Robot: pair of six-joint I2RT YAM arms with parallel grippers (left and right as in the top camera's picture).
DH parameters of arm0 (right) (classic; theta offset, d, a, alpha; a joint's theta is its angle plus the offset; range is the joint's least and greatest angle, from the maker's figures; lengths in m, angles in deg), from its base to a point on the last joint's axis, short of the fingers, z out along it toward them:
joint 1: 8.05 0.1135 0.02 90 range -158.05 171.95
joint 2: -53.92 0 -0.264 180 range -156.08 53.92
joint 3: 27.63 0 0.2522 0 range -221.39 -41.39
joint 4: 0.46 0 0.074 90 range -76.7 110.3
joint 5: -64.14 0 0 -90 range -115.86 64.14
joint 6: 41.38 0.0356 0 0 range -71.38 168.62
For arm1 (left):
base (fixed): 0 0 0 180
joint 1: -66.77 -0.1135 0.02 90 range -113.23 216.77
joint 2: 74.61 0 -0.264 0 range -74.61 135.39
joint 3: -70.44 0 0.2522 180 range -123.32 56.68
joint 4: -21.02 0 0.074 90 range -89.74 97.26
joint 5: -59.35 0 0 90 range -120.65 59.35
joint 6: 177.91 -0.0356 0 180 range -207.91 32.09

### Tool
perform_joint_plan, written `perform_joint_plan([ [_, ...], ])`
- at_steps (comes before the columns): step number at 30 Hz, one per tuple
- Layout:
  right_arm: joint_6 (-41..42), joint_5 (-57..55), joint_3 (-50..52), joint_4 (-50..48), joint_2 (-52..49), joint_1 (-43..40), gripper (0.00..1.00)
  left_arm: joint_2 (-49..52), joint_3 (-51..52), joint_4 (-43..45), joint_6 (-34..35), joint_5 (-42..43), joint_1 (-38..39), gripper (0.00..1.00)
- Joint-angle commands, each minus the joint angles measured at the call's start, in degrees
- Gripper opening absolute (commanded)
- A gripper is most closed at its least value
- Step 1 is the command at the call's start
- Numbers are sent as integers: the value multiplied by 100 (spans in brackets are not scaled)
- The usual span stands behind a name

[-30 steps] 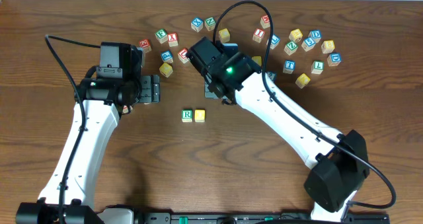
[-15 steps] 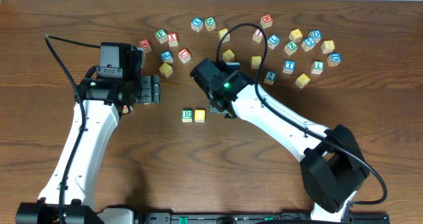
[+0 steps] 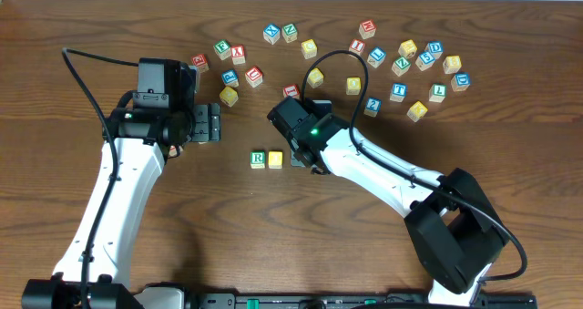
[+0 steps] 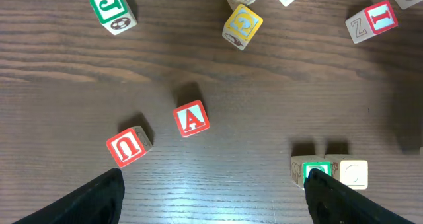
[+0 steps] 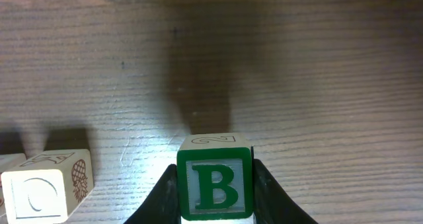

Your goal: Spell out ROBOT

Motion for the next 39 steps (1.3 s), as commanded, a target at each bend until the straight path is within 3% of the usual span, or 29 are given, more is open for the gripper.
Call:
perform_joint_plan([
  [1,35,39,24,-57,116,81,4,-63,-31,-9,-55,-48,-28,86],
  [17,22,136,24,-275,116,678,7,-63,-31,-9,-50,-48,-28,86],
  [39,17,111,374,-673,116,625,8,-63,-31,15,-28,-48,-28,86],
])
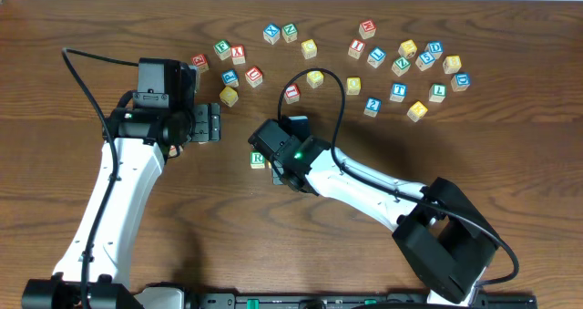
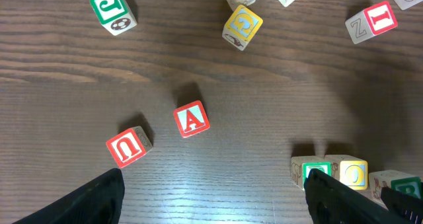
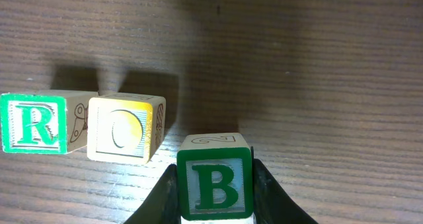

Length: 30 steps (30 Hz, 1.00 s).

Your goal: Spell out ROBOT

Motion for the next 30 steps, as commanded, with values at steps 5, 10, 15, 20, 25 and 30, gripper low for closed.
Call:
perform_joint_plan([
  [5,17,-107,31,-15,116,-26,8,-61,-31,4,-31,-46,-28,86],
  [10,17,-188,31,-20,114,-24,8,-61,-31,15,-31,-46,-28,86],
  [15,15,-229,79,-175,114,-24,10,-63,-31,24,-15,-48,-28,86],
  [20,13,-227,109,-256,114,-24,10,-61,-31,24,-15,-48,-28,86],
  [25,-11,-234,111,-315,114,-26,11,-63,-31,24,-15,-48,-28,86],
  [30,-28,-251,114,-339,103,-26,11,-61,-31,26,-15,-46,-28,86],
])
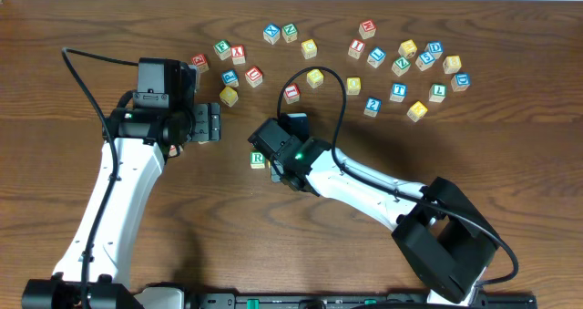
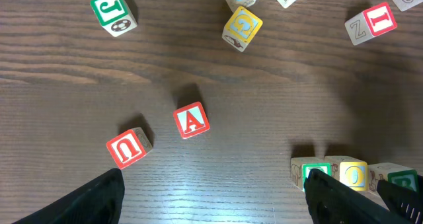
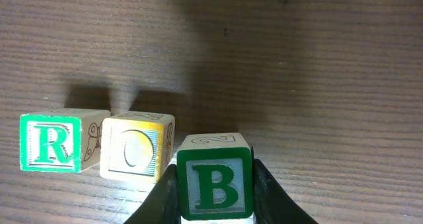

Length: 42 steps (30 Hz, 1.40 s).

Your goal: Spell out ROBOT

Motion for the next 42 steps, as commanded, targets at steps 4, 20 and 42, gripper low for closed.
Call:
perform_joint_plan([
  [4,-24,-157,52,-28,92,-22,11,-61,-31,22,-15,-48,-28,86],
  [20,-72,-170,234,-240,92,-79,12,-61,-31,92,-15,-46,-28,86],
  [42,-177,-151,304,-557,24,-98,14,-63,-31,109,-11,-46,-28,86],
])
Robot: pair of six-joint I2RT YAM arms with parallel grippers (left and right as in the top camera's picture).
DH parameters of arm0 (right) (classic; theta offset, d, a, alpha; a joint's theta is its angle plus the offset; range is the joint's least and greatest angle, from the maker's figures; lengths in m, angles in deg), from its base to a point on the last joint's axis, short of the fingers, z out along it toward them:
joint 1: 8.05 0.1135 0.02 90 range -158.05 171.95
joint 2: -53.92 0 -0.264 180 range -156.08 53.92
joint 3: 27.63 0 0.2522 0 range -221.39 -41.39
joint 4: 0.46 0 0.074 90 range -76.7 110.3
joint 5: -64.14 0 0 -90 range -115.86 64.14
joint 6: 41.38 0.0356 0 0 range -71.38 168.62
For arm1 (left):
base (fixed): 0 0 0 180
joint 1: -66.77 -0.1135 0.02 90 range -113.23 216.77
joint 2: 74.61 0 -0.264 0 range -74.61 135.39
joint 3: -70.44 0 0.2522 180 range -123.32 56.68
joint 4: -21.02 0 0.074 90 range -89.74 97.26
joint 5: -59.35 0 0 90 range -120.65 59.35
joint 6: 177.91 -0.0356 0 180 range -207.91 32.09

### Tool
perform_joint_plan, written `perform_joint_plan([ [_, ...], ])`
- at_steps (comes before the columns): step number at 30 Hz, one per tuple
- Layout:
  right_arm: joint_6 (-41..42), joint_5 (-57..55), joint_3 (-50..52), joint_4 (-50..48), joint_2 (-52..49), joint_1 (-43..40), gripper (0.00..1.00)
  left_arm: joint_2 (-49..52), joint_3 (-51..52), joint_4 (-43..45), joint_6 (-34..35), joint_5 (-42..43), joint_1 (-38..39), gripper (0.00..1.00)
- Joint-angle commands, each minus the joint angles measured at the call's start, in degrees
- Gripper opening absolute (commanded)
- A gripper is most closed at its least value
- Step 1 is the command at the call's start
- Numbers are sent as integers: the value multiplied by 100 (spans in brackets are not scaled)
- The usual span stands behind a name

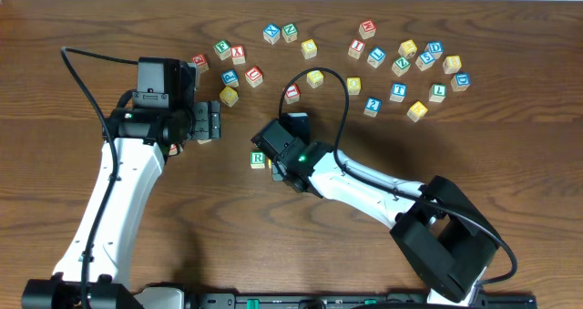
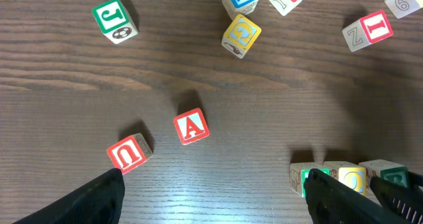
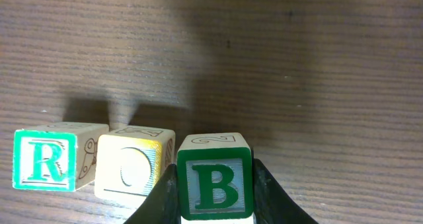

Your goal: Spell out ROBOT

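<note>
A green R block (image 3: 44, 169) and a yellow O block (image 3: 134, 172) stand side by side on the wood table. My right gripper (image 3: 215, 191) is shut on a green B block (image 3: 215, 184), held right of the O and almost touching it. In the overhead view the R block (image 1: 258, 159) shows left of the right gripper (image 1: 284, 163), which hides the O and B. My left gripper (image 2: 211, 197) hangs open over bare wood, left of the row; its right finger (image 2: 334, 197) covers part of the R. A blue T block (image 1: 398, 91) lies in the far scatter.
Loose letter blocks lie scattered along the far side of the table (image 1: 364, 54). Near the left gripper sit a red A block (image 2: 192, 126), a red U block (image 2: 127, 154), a green J block (image 2: 114, 19) and a yellow G block (image 2: 240, 34).
The right gripper brought the B block slightly closer to the O block, so the row sits lower in its view. The left wrist camera pulled back a little; its gripper stays open.
At first my right gripper held the B block to the right of the O, with the R barely in view. Then it stood lower right of the R and O pair. It closed in stepwise and now holds the B beside the O.
</note>
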Motion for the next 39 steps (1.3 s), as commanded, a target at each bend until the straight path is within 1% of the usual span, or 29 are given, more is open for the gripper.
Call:
perform_joint_plan([
  [1,-59,-131,44,-28,24,-35,14,-63,-31,4,-13,-46,-28,86],
  [39,-142,-170,44,-90,-177,-76,14,-63,-31,4,-11,-46,-28,86],
])
